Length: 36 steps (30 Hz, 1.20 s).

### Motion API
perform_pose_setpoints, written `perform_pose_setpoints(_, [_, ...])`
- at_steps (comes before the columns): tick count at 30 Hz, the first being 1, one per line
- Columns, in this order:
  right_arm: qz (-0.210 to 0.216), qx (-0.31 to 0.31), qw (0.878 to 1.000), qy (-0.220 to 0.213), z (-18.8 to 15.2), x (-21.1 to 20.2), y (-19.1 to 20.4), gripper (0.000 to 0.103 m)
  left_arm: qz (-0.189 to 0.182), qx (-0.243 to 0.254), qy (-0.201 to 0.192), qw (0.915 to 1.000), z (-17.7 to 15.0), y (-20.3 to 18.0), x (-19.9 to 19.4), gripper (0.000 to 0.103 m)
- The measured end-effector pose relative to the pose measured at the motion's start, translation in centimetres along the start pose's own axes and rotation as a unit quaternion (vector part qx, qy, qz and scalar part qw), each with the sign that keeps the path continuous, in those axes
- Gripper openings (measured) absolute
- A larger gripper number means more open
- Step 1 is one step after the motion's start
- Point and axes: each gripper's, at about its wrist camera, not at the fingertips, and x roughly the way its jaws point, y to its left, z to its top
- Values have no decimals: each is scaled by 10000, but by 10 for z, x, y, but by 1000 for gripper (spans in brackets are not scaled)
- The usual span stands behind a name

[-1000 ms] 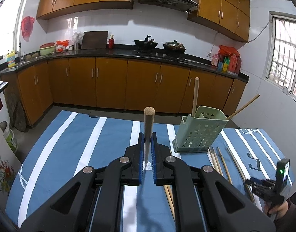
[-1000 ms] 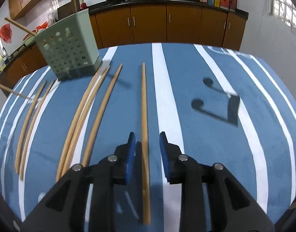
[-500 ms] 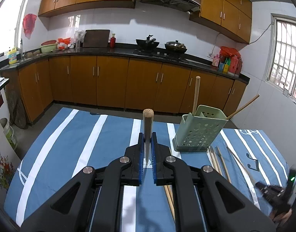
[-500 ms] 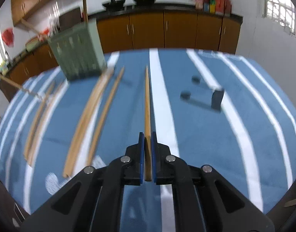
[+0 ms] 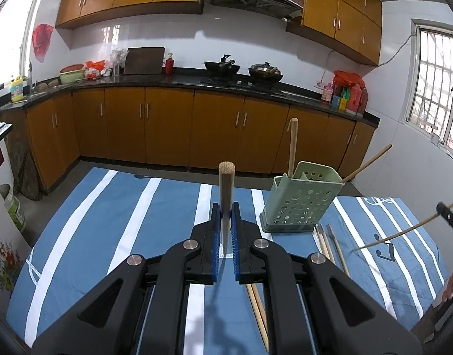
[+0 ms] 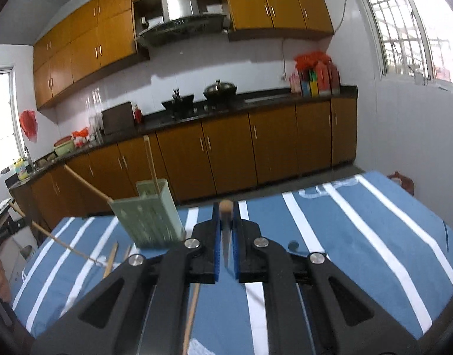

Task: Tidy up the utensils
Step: 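Carry both chopsticks over the green holder and lower them in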

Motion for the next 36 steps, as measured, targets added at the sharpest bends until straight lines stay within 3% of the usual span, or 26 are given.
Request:
perform_pose_setpoints(6, [227, -194, 9993, -223, 31, -6, 19, 8, -91, 153, -155, 9997, 12, -8, -9, 7])
perform_pose_setpoints(12, [941, -215, 9950, -267, 70, -27, 42, 8, -377, 278, -315, 9984, 28, -20, -27, 7])
perform_pose_setpoints(16, [1283, -241, 9901, -514, 90, -44, 55, 8, -650, 333, -491, 9961, 45, -35, -40, 7])
perform_pose_setpoints(19, [1293, -280, 9878, -820, 105, -48, 67, 8, -823, 347, -724, 9934, 62, -50, -48, 7])
perform_pose_setpoints(26, [1175, -253, 9845, -1274, 133, -28, 87, 8, -834, 346, -1224, 9884, 100, -82, -39, 7])
perform_pose_setpoints(30, [1073, -276, 9873, -1143, 137, 6, 93, 8, -704, 303, -1316, 9883, 114, -92, -13, 7])
perform_pose_setpoints(36, [1032, -233, 9918, -720, 126, 54, 93, 8, -619, 218, -1128, 9914, 110, -95, 32, 7])
